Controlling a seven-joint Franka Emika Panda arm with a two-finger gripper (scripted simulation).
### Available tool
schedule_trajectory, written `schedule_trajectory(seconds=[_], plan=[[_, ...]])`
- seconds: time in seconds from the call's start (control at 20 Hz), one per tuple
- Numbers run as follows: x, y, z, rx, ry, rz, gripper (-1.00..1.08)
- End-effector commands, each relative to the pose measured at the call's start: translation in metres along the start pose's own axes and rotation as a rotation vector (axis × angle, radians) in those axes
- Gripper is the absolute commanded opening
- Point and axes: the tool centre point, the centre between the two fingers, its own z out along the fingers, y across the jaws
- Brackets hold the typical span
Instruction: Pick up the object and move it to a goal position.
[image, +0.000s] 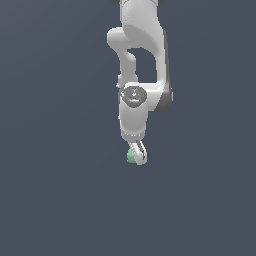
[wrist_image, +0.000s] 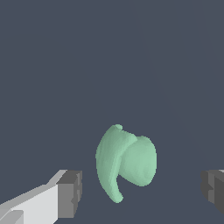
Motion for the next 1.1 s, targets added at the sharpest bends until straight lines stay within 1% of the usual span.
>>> schedule_trajectory(seconds=[0.0, 0.25, 0.5, 0.75, 1.05], plan=[[-0.002, -0.002, 0.003, 0.001, 0.003, 0.060, 1.00], [-0.005, -0.005, 0.007, 0.003, 0.008, 0.148, 1.00], [-0.007, -0.006, 0.010, 0.004, 0.011, 0.204, 1.00], [-0.008, -0.007, 0.011, 0.005, 0.012, 0.227, 1.00], [-0.008, -0.007, 0.017, 0.005, 0.012, 0.224, 1.00]])
